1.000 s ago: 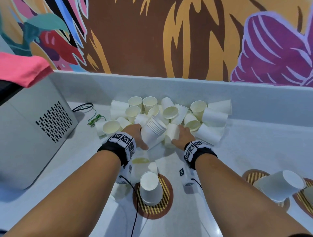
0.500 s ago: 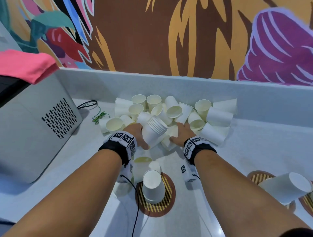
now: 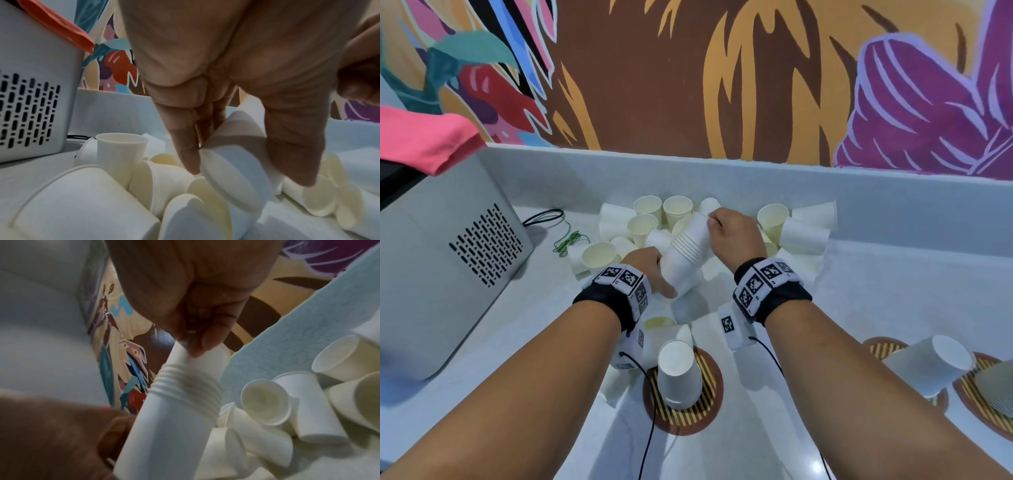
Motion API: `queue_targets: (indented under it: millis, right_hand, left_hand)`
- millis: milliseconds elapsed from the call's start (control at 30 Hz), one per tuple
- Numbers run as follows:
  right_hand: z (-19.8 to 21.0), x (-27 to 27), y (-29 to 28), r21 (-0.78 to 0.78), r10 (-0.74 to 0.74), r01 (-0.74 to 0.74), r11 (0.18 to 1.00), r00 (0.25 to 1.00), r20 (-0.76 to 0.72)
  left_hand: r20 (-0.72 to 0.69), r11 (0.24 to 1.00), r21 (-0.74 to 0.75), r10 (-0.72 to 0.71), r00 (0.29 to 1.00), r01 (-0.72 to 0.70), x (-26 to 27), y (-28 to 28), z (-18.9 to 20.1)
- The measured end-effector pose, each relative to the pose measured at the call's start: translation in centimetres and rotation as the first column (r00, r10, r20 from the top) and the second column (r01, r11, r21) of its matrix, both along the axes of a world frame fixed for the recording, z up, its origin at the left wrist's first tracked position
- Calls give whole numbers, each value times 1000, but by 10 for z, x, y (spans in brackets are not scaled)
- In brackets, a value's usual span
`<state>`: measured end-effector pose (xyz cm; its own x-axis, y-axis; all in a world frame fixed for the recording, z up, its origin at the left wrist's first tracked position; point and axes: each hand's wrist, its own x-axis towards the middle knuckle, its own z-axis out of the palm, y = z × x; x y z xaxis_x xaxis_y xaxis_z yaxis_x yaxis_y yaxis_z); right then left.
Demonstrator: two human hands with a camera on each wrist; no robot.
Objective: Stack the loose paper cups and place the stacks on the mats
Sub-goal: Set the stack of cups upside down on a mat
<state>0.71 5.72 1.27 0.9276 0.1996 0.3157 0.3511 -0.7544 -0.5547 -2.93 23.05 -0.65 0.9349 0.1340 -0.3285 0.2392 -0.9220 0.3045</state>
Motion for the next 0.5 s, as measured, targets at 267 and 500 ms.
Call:
queue_targets:
  millis: [267, 500]
  right_hand:
    - [-26, -19, 10, 211, 13, 7, 977, 995, -94]
    - [-73, -46, 19, -92, 427, -526, 846, 769, -475]
  left_hand:
    - [37, 990, -102, 105, 994, -101, -21, 25, -3]
    - [43, 959, -197, 216, 975, -204, -41, 39, -12]
